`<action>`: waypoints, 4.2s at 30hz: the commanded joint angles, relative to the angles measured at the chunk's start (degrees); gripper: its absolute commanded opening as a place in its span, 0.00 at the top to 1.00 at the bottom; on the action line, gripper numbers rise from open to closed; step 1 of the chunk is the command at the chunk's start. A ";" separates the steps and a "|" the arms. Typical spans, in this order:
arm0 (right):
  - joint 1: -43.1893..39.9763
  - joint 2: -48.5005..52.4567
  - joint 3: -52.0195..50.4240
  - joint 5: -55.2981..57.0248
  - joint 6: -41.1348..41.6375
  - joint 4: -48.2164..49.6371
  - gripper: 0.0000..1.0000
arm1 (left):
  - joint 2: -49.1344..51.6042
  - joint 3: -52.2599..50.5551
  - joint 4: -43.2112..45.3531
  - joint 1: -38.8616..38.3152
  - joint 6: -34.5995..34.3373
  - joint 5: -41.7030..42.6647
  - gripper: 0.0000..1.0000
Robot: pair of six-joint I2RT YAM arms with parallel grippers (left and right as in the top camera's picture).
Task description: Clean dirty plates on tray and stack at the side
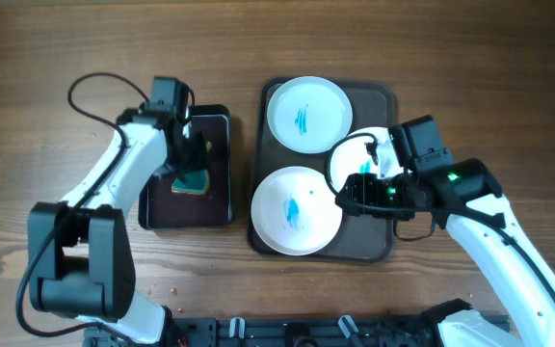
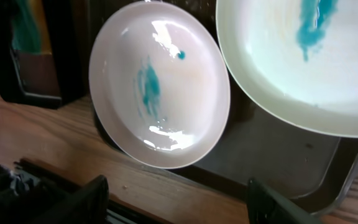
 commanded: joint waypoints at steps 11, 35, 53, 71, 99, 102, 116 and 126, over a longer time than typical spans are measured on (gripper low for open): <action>0.24 4.04 -2.25 -1.77 -2.89 2.82 0.28 | 0.44 -5.53 6.32 -0.20 0.02 0.46 0.96; 4.85 23.37 -8.00 8.74 7.30 18.97 0.83 | -7.13 11.45 -18.86 -0.22 0.02 15.76 0.96; 4.79 11.41 -6.38 9.94 6.49 12.72 0.69 | -7.10 11.45 -17.18 -4.94 0.20 15.74 0.96; 4.79 16.65 -14.75 14.05 12.83 26.03 0.96 | -7.02 11.34 -11.21 -13.27 -3.74 15.74 0.96; 4.79 16.65 -17.42 13.70 13.88 30.40 0.95 | 16.85 11.34 0.72 -32.63 -19.61 14.99 0.96; 4.79 16.65 -17.44 13.70 14.01 30.40 0.96 | 16.76 11.37 -2.62 -31.80 -19.61 6.86 0.96; 4.79 16.65 -17.42 13.73 14.21 30.47 0.96 | 14.91 11.34 -10.99 -25.70 -19.52 -1.16 0.96; 4.79 16.65 -17.42 13.68 14.21 30.40 0.96 | 15.34 11.23 3.06 -32.59 -17.68 23.41 0.96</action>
